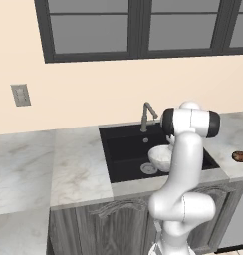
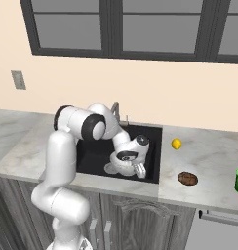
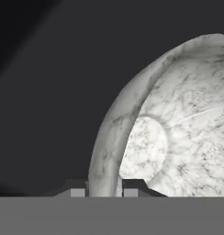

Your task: Remove the potato and lemon from the sink. Then move the bowl and cup from the counter to the sink for washing.

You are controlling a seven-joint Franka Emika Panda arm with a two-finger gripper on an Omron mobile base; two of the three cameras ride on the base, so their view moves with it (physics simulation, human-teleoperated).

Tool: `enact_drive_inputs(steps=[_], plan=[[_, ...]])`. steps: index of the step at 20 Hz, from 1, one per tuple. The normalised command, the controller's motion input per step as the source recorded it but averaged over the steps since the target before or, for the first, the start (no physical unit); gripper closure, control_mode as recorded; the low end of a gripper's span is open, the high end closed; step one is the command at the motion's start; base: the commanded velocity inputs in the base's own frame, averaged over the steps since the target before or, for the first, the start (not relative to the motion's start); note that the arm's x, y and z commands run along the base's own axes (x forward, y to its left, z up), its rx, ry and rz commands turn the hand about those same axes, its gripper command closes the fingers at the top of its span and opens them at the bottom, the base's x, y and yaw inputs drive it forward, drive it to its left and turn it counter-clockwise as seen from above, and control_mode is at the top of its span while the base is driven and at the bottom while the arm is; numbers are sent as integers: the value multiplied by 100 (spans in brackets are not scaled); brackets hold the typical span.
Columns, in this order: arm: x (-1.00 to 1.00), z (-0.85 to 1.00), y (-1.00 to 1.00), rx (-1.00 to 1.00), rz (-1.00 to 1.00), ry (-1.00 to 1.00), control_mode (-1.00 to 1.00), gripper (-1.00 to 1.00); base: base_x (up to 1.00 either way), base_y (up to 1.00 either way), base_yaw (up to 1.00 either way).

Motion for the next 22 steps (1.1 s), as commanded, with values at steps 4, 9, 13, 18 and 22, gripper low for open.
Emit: enact_drive_inputs(steps=[4, 9, 13, 18, 22], plan=[[9, -19, 0, -4, 2, -7, -100, 100, 0, 0, 0], [9, -16, 0, -3, 3, -5, -100, 100, 0, 0, 0], [9, -10, 0, -2, 3, -1, -100, 100, 0, 0, 0], [6, -1, -4, -1, 4, 0, -100, -100, 0, 0, 0], [0, 1, -8, -3, 5, 0, -100, -100, 0, 0, 0]])
